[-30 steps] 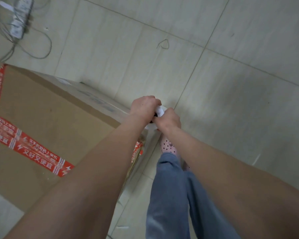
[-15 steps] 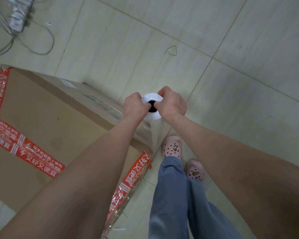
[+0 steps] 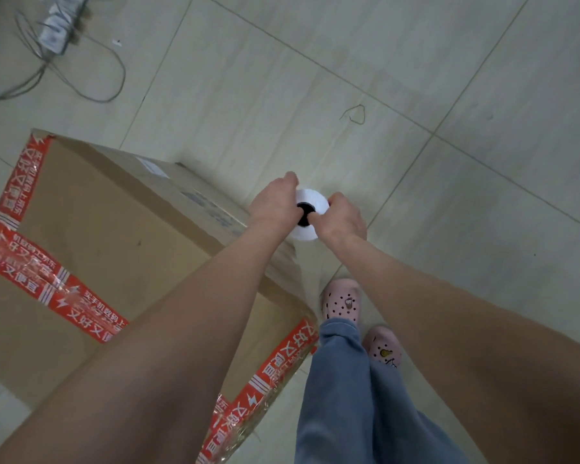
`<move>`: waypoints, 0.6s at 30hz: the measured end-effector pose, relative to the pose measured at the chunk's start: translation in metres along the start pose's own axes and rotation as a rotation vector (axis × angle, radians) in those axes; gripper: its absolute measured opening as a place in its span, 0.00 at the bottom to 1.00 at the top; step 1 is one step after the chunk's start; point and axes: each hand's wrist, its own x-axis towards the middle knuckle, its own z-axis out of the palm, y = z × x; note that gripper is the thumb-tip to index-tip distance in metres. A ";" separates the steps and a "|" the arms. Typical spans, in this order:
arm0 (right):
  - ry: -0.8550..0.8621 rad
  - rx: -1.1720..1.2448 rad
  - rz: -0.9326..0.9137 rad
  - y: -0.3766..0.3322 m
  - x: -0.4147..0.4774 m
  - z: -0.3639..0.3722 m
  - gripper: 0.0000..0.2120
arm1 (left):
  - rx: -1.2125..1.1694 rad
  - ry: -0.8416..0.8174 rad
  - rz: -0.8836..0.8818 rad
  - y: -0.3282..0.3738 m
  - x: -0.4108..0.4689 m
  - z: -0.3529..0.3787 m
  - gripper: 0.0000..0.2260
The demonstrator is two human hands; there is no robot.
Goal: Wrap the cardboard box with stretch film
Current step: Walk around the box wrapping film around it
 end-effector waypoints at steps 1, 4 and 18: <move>0.003 -0.009 -0.003 0.000 0.000 0.001 0.15 | 0.098 -0.006 0.089 0.003 0.002 -0.002 0.19; 0.018 -0.039 -0.012 -0.005 0.002 -0.001 0.14 | 0.277 0.004 0.253 0.008 0.006 -0.005 0.17; 0.122 -0.373 -0.336 -0.069 0.027 -0.010 0.13 | -0.193 0.138 -0.234 -0.026 0.027 -0.023 0.09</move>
